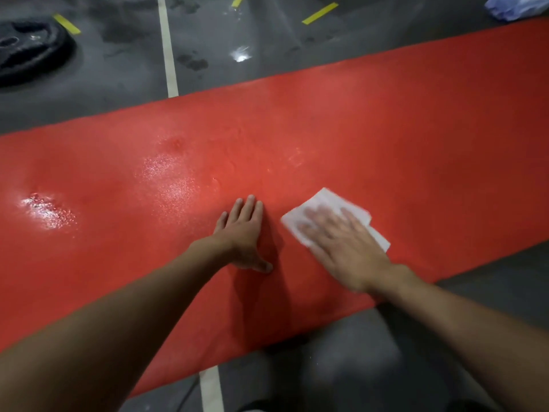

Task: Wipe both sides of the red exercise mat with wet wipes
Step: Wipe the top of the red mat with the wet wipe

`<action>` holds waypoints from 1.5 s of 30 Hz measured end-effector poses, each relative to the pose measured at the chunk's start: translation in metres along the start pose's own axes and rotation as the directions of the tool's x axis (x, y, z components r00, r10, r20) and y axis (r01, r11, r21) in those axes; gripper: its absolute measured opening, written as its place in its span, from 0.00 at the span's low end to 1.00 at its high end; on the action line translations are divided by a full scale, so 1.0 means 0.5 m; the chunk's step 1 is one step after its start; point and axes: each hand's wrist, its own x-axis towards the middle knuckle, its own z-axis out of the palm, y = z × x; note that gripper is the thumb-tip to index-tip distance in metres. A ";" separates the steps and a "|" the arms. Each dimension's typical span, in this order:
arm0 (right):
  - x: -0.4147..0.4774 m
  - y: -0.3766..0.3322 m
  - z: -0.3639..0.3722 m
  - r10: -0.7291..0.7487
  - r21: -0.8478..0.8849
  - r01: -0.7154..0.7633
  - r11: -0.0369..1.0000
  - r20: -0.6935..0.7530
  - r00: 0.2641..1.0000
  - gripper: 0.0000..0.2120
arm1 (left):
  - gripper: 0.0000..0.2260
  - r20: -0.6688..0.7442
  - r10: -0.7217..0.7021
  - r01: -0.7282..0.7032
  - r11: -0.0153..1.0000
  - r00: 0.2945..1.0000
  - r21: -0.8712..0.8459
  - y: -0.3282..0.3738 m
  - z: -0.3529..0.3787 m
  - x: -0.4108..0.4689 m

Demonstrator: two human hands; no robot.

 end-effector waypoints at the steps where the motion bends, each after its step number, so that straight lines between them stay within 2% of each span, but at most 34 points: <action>1: -0.002 0.006 -0.004 0.114 0.001 -0.114 0.993 -0.018 0.993 0.29 | 0.61 -0.014 0.006 -0.006 1.000 1.000 0.005 -0.003 0.003 -0.003; 2: -0.006 -0.003 -0.002 0.239 -0.011 -0.240 0.971 -0.047 0.970 0.30 | 0.61 -0.027 0.010 -0.010 1.000 1.000 0.010 -0.005 0.007 -0.006; 3: -0.008 -0.025 0.004 0.301 -0.026 -0.304 0.952 -0.070 0.951 0.30 | 0.60 -0.039 0.009 -0.009 1.000 0.999 0.011 -0.005 0.011 -0.006; 4: -0.013 -0.053 0.011 0.287 -0.022 -0.289 0.957 -0.064 0.956 0.30 | 0.60 -0.045 0.005 -0.005 1.000 0.999 0.011 -0.003 0.012 -0.006; 6: -0.036 -0.086 0.014 0.082 -0.004 -0.082 0.997 -0.032 0.996 0.28 | 0.60 -0.044 0.001 -0.001 1.000 0.999 0.003 0.000 0.010 -0.004; 8: -0.054 -0.049 0.014 -0.090 -0.028 0.089 0.996 -0.010 0.996 0.27 | 0.59 -0.061 0.007 -0.007 1.000 0.998 -0.010 -0.006 0.014 -0.006; 9: -0.056 -0.025 0.010 -0.069 -0.028 0.069 0.997 -0.006 0.998 0.27 | 0.58 -0.072 0.013 -0.014 1.000 0.997 -0.016 -0.011 0.018 -0.010; 10: -0.058 -0.012 0.004 0.035 -0.018 -0.036 0.999 -0.019 0.999 0.28 | 0.57 -0.080 0.017 -0.019 1.000 0.997 -0.024 -0.016 0.023 -0.013; 12: -0.066 -0.028 0.009 0.303 -0.021 -0.305 0.952 -0.081 0.950 0.29 | 0.56 -0.088 0.015 -0.018 0.999 0.996 -0.034 -0.022 0.032 -0.018; 13: -0.070 -0.056 0.016 0.346 -0.017 -0.350 0.937 -0.101 0.933 0.29 | 0.56 -0.088 0.010 -0.013 0.999 0.996 -0.034 -0.019 0.033 -0.018; 14: -0.075 -0.091 0.021 0.309 0.007 -0.310 0.951 -0.099 0.946 0.29 | 0.56 -0.080 0.005 -0.007 1.000 0.997 -0.030 -0.015 0.030 -0.017; 16: -0.095 -0.135 0.032 0.053 0.010 -0.053 0.999 -0.093 0.994 0.27 | 0.56 -0.060 -0.004 0.003 1.000 0.998 -0.026 -0.006 0.022 -0.017; 18: -0.102 -0.105 0.031 -0.137 -0.045 0.134 0.990 -0.074 0.988 0.26 | 0.56 -0.055 -0.011 0.009 0.999 0.998 -0.034 -0.006 0.019 -0.020; 19: -0.098 -0.088 0.024 -0.114 -0.046 0.111 0.993 -0.078 0.990 0.26 | 0.55 -0.046 -0.006 0.004 0.999 0.999 -0.041 -0.010 0.018 -0.023; 22: -0.094 -0.112 0.015 0.246 0.050 -0.242 0.969 -0.127 0.961 0.26 | 0.55 0.011 0.009 -0.009 1.000 1.000 -0.007 -0.019 0.018 -0.030; 23: -0.093 -0.144 0.021 0.266 0.067 -0.259 0.963 -0.128 0.955 0.27 | 0.55 0.035 0.003 -0.004 1.000 0.999 0.010 -0.017 0.017 -0.029; 24: -0.094 -0.176 0.031 0.211 0.074 -0.203 0.976 -0.120 0.970 0.27 | 0.55 0.053 -0.003 0.001 1.000 0.999 0.023 -0.013 0.014 -0.026; 25: -0.101 -0.194 0.036 0.080 0.044 -0.075 0.996 -0.107 0.991 0.27 | 0.53 0.062 -0.007 0.005 1.000 0.998 0.028 -0.007 0.009 -0.022; 27: -0.101 -0.161 0.036 -0.186 -0.055 0.182 0.982 -0.071 0.980 0.26 | 0.49 0.047 -0.014 0.014 1.000 0.999 0.003 -0.006 0.002 -0.018; 28: -0.093 -0.131 0.031 -0.212 -0.072 0.207 0.976 -0.067 0.975 0.25 | 0.47 0.027 -0.031 0.031 0.999 0.999 -0.024 -0.013 0.002 -0.020; 29: -0.085 -0.110 0.023 -0.140 -0.059 0.136 0.989 -0.072 0.987 0.26 | 0.47 0.010 -0.070 0.070 0.996 0.997 -0.053 -0.024 0.005 -0.023; 30: -0.083 -0.104 0.016 0.003 -0.018 -0.005 1.000 -0.092 0.996 0.26 | 0.47 0.001 -0.128 0.128 0.989 0.992 -0.079 -0.036 0.010 -0.028; 31: -0.082 -0.115 0.015 0.144 0.017 -0.143 0.990 -0.110 0.983 0.27 | 0.48 -0.001 -0.184 0.183 0.978 0.983 -0.096 -0.047 0.017 -0.034; 32: -0.081 -0.140 0.022 0.203 0.038 -0.199 0.979 -0.130 0.971 0.27 | 0.49 -0.002 -0.216 0.215 0.971 0.976 -0.103 -0.053 0.023 -0.038; 33: -0.082 -0.171 0.031 0.181 0.056 -0.175 0.983 -0.130 0.975 0.26 | 0.49 -0.004 -0.224 0.222 0.970 0.975 -0.100 -0.055 0.027 -0.039; 35: -0.092 -0.198 0.037 -0.083 0.019 0.086 0.996 -0.125 0.989 0.26 | 0.49 -0.004 -0.215 0.214 0.973 0.977 -0.086 -0.051 0.022 -0.034; 36: -0.089 -0.180 0.034 -0.220 -0.036 0.217 0.975 -0.107 0.970 0.25 | 0.49 -0.007 -0.215 0.214 0.974 0.977 -0.078 -0.053 0.014 -0.032; 37: -0.079 -0.152 0.031 -0.290 -0.087 0.282 0.955 -0.087 0.953 0.25 | 0.49 -0.016 -0.211 0.209 0.975 0.977 -0.071 -0.057 0.006 -0.030; 38: -0.065 -0.130 0.024 -0.283 -0.121 0.274 0.954 -0.065 0.957 0.25 | 0.49 -0.032 -0.202 0.199 0.978 0.979 -0.066 -0.065 0.001 -0.031; 40: -0.047 -0.126 0.013 -0.037 -0.033 0.035 0.999 -0.083 0.996 0.27 | 0.49 -0.083 -0.188 0.183 0.981 0.979 -0.059 -0.084 -0.002 -0.039; 41: -0.046 -0.148 0.018 0.071 0.006 -0.071 0.997 -0.104 0.992 0.27 | 0.50 -0.112 -0.196 0.191 0.980 0.974 -0.056 -0.091 0.002 -0.042; 42: -0.050 -0.180 0.028 0.083 0.033 -0.080 0.996 -0.123 0.989 0.26 | 0.52 -0.133 -0.219 0.212 0.975 0.967 -0.061 -0.096 0.007 -0.042; 43: -0.056 -0.208 0.039 -0.001 0.047 0.008 0.999 -0.143 0.990 0.25 | 0.54 -0.134 -0.251 0.244 0.967 0.959 -0.073 -0.097 0.009 -0.042; 45: -0.061 -0.208 0.037 -0.299 0.008 0.303 0.953 -0.143 0.944 0.23 | 0.56 -0.093 -0.293 0.284 0.954 0.951 -0.100 -0.098 0.005 -0.037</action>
